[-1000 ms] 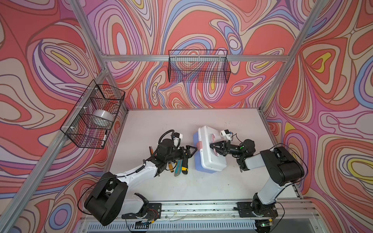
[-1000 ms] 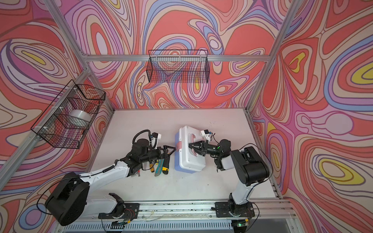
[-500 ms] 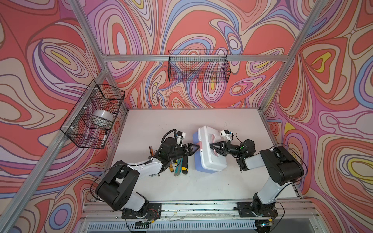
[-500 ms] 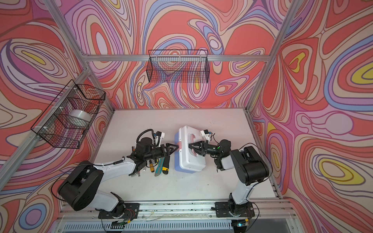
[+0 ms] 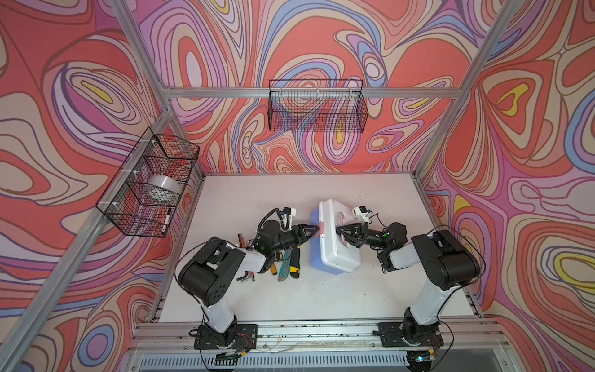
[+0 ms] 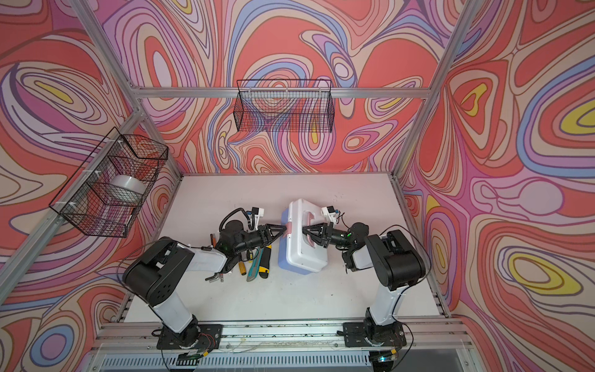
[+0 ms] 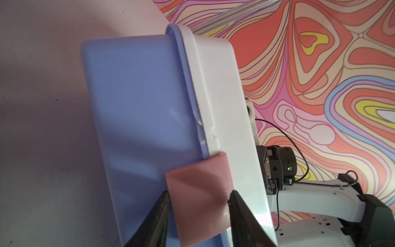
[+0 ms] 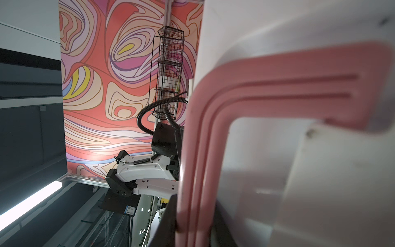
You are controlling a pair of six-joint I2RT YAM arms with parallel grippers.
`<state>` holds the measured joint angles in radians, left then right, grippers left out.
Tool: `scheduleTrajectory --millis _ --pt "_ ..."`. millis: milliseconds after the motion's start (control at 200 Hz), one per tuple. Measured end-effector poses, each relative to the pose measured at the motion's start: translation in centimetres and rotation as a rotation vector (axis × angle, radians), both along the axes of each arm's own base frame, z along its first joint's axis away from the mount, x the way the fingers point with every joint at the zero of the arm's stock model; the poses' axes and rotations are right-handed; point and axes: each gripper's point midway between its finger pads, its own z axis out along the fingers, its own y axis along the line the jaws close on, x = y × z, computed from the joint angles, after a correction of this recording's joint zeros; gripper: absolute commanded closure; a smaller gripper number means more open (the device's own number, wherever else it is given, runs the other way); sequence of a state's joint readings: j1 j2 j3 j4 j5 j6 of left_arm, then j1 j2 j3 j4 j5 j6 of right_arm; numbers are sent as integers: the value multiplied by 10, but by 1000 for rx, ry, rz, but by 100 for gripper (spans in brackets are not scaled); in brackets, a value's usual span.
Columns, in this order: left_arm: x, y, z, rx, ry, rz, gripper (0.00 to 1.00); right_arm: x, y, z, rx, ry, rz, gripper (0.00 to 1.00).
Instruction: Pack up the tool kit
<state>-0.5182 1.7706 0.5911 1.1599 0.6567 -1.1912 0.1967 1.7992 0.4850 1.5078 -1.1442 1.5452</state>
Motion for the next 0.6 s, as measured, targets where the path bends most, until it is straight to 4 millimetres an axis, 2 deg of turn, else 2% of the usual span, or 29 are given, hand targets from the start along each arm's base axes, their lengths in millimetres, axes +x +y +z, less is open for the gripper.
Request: scheduleTrajectory --millis 346,456,601 --pt "-2 4 8 -31 22 -8 55 5 1 -2 3 -5 11 100" --pt "-13 -1 24 -53 -4 -58 55 6 4 -2 0 -13 18 100" --pt "-14 1 25 -53 8 -64 54 6 6 -1 -23 -26 17 100"
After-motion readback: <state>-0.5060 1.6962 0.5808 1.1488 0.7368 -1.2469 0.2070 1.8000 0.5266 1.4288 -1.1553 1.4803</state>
